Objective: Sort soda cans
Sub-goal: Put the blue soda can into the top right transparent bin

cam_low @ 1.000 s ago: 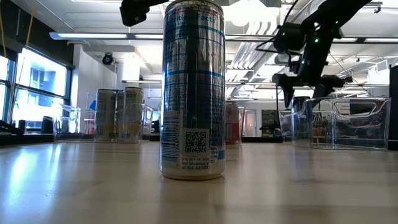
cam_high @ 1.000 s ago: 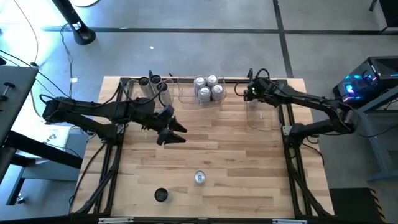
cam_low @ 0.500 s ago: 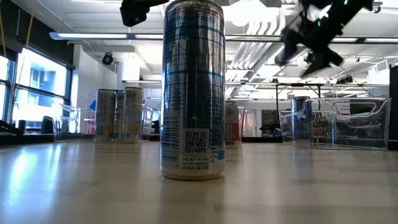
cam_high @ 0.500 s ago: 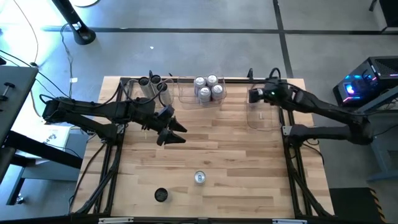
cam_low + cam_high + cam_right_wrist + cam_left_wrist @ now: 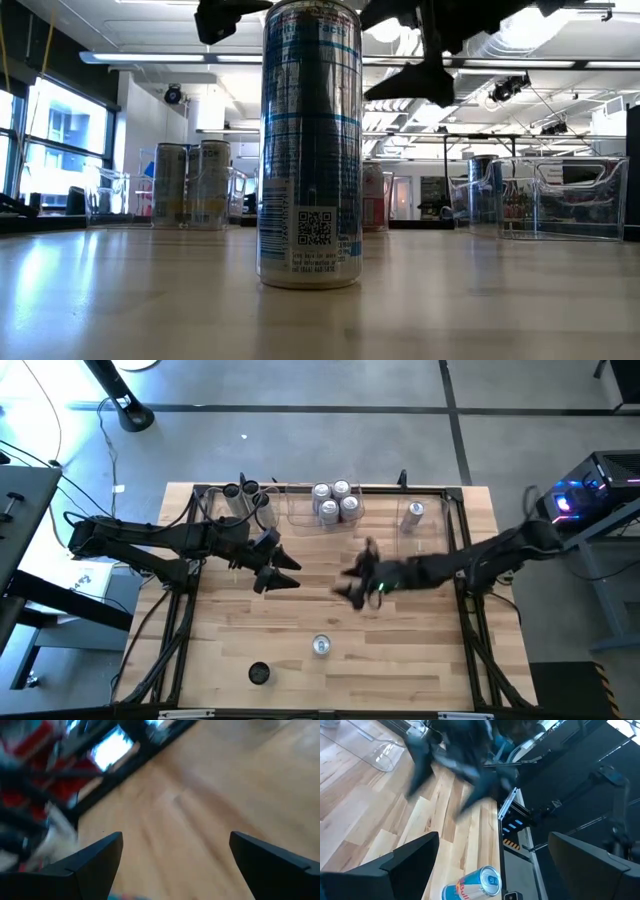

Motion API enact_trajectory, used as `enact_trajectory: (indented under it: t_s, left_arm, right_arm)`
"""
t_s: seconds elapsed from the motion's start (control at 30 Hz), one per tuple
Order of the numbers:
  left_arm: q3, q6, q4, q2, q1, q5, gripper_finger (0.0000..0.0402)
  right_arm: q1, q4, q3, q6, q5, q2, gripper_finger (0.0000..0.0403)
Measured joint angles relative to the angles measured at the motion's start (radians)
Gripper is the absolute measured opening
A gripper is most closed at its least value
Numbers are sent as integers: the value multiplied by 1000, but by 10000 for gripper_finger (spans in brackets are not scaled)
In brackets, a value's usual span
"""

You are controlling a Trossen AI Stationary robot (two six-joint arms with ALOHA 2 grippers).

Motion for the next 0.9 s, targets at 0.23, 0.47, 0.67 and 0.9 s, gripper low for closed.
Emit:
enact_trajectory:
  t_s: [0.23, 0.47, 0.67, 0.9]
  left_arm:
    - [0, -35, -31, 0, 1, -25, 369]
    - [0, -81, -111, 0, 1, -22, 369]
    - [0, -82, -120, 0, -2, 33, 369]
    - [0, -76, -138, 0, -4, 39, 369]
  right_arm:
    - [154, -6, 175, -111, -50, 230, 362]
    - [180, -4, 306, -205, -118, 359, 362]
    - [193, -26, 310, -216, -166, 418, 362]
    - [241, -38, 313, -285, -133, 428, 362]
